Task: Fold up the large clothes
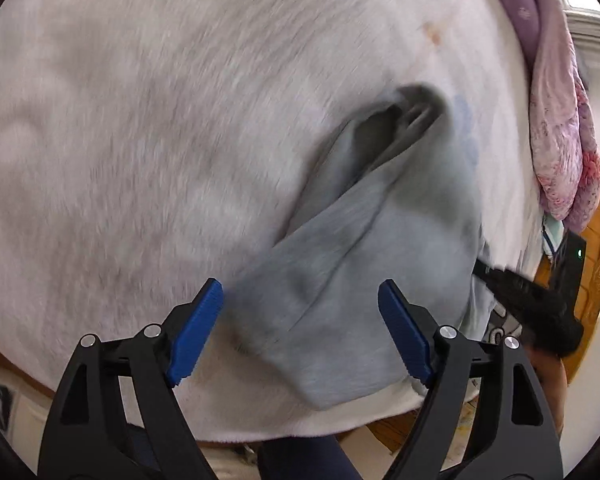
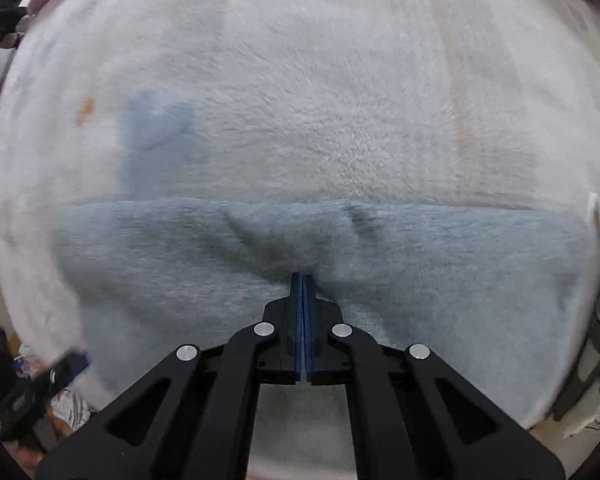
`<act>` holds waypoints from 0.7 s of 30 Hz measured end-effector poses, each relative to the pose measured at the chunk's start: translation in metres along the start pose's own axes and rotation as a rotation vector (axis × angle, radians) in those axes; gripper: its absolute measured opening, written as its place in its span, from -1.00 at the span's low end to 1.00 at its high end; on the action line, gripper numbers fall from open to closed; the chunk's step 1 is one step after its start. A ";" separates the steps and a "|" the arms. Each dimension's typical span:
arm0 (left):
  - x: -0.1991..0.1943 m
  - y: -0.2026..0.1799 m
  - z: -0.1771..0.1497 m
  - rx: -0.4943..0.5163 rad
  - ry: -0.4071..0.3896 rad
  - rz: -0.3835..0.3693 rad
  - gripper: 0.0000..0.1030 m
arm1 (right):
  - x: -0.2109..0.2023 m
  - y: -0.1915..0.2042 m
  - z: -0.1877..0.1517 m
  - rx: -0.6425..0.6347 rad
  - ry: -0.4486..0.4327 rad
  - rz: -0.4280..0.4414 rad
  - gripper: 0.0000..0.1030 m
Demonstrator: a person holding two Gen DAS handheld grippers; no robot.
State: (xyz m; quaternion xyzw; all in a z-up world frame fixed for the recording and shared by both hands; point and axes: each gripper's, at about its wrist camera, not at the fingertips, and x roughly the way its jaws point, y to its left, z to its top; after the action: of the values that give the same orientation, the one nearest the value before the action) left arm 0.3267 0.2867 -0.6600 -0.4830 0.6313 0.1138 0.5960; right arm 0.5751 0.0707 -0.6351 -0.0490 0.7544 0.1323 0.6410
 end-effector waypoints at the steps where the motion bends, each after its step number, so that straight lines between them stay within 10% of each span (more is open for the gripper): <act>1: 0.003 0.004 -0.002 -0.012 0.009 -0.007 0.57 | 0.000 0.000 0.001 0.002 0.002 0.002 -1.00; 9: 0.016 0.013 -0.007 0.011 0.065 -0.028 0.59 | -0.049 -0.023 -0.059 0.089 0.004 0.079 -0.96; 21: 0.043 -0.036 -0.021 0.200 0.057 0.059 0.61 | -0.005 -0.045 -0.100 0.161 0.011 0.156 -0.99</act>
State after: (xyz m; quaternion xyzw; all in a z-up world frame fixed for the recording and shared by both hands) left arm 0.3478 0.2331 -0.6759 -0.4051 0.6703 0.0540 0.6194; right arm 0.4919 0.0006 -0.6218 0.0608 0.7676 0.1207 0.6265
